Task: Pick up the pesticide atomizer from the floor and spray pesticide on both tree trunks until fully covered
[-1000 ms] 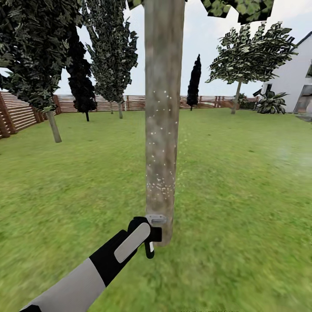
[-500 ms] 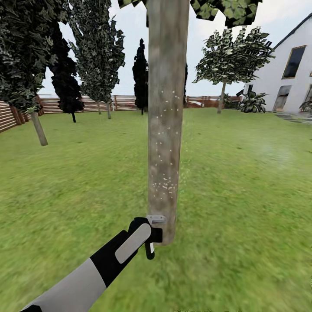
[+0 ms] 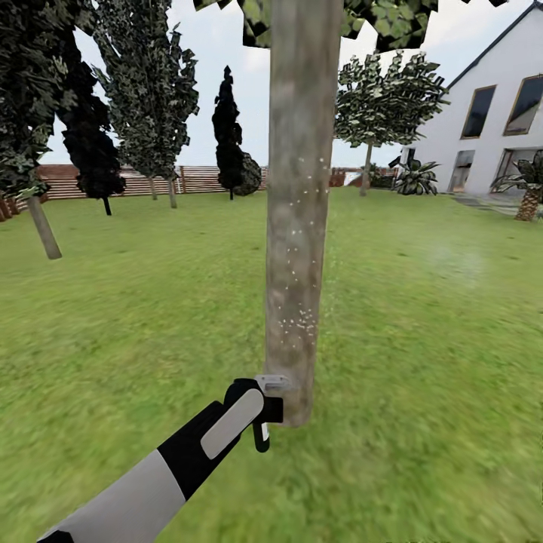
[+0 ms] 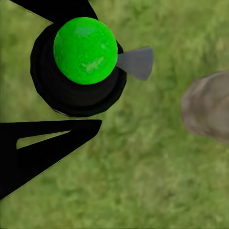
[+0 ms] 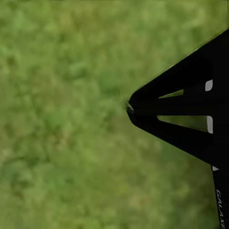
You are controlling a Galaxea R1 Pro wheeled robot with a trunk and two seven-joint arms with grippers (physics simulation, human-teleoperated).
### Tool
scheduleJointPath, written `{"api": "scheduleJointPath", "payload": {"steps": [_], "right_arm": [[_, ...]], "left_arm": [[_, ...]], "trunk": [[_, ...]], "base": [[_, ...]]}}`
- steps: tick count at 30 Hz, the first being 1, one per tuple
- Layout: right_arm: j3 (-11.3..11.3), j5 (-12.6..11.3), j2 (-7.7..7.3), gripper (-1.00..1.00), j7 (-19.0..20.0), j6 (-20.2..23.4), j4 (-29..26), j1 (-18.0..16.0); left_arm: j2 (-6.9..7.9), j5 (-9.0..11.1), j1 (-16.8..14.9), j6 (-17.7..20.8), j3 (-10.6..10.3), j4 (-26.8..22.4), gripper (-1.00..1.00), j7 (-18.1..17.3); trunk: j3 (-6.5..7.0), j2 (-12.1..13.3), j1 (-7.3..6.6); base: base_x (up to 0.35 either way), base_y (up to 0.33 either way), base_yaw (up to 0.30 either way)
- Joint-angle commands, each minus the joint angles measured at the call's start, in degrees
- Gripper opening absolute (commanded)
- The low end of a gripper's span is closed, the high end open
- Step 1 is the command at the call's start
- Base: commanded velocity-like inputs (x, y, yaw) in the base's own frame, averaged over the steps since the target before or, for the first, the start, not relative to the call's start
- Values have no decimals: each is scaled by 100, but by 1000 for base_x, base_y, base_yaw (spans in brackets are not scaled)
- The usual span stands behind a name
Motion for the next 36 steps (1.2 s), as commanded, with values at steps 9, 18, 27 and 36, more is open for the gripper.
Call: {"api": "scheduleJointPath", "payload": {"steps": [9, 18, 27, 36], "right_arm": [[20, -60, -6, -100, -58, 11, 13, 0], [11, -93, -6, -100, -58, 11, 13, 0], [2, -120, -6, -100, -58, 11, 13, 0], [8, -122, -6, -100, -58, 11, 13, 0]], "left_arm": [[2, 42, -4, 5, -9, -18, -100, 67], [-1, 42, -3, 5, -9, -19, -100, 67], [-7, 48, 2, 5, -9, -19, -100, 67], [-7, 51, 2, 5, -9, -19, -100, 67]], "trunk": [[-5, -3, 1], [-5, -3, 1], [-5, -3, 1], [-5, -3, 1]], "base": [[104, 350, -236], [134, 350, -245], [83, 350, -246], [74, 350, -246]]}}
